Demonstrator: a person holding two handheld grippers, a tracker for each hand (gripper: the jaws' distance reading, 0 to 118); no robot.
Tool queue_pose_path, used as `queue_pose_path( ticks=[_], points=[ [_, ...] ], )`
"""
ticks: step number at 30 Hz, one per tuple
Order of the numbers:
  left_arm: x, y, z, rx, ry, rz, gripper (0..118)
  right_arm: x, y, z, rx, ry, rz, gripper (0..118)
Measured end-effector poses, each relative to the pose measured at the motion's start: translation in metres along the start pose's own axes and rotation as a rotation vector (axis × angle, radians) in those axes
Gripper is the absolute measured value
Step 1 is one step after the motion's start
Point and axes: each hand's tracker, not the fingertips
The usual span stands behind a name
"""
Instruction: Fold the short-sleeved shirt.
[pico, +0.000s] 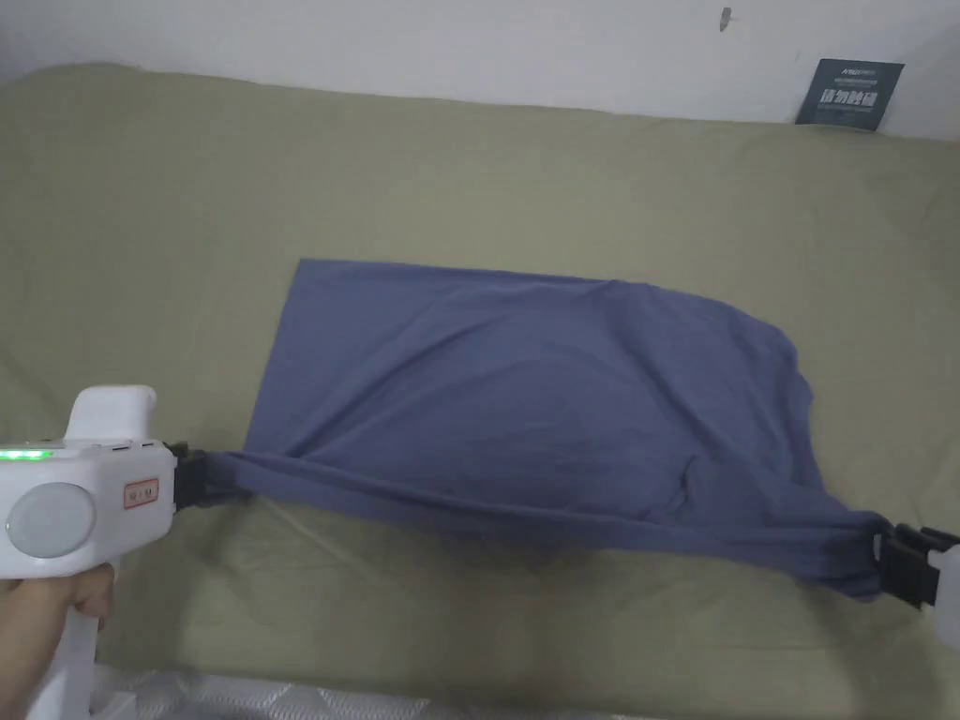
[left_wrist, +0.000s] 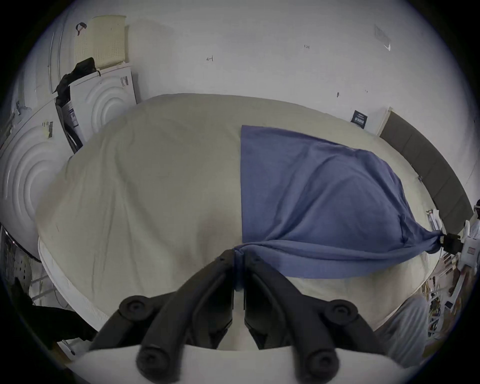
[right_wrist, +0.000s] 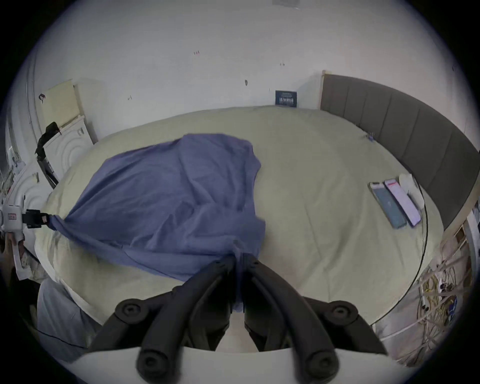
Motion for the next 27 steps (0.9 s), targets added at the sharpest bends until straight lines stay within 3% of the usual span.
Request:
queue_pose_path(
  ticks=[14, 26, 27],
  points=[
    [0.019, 0.077, -0.075, -0.018, 0.034, -0.017, 7, -0.007, 0.099, -0.109, -0.029, -0.068, 0.095, 9],
    [0.025, 0.082, -0.133, -0.115, 0.054, -0.033, 7, -0.005, 0.095, -0.174, -0.124, -0.111, 0.091, 9],
    [0.025, 0.082, -0.133, -0.110, 0.052, -0.032, 14, -0.003, 0.092, -0.174, -0.128, -0.110, 0.086, 9]
  ],
)
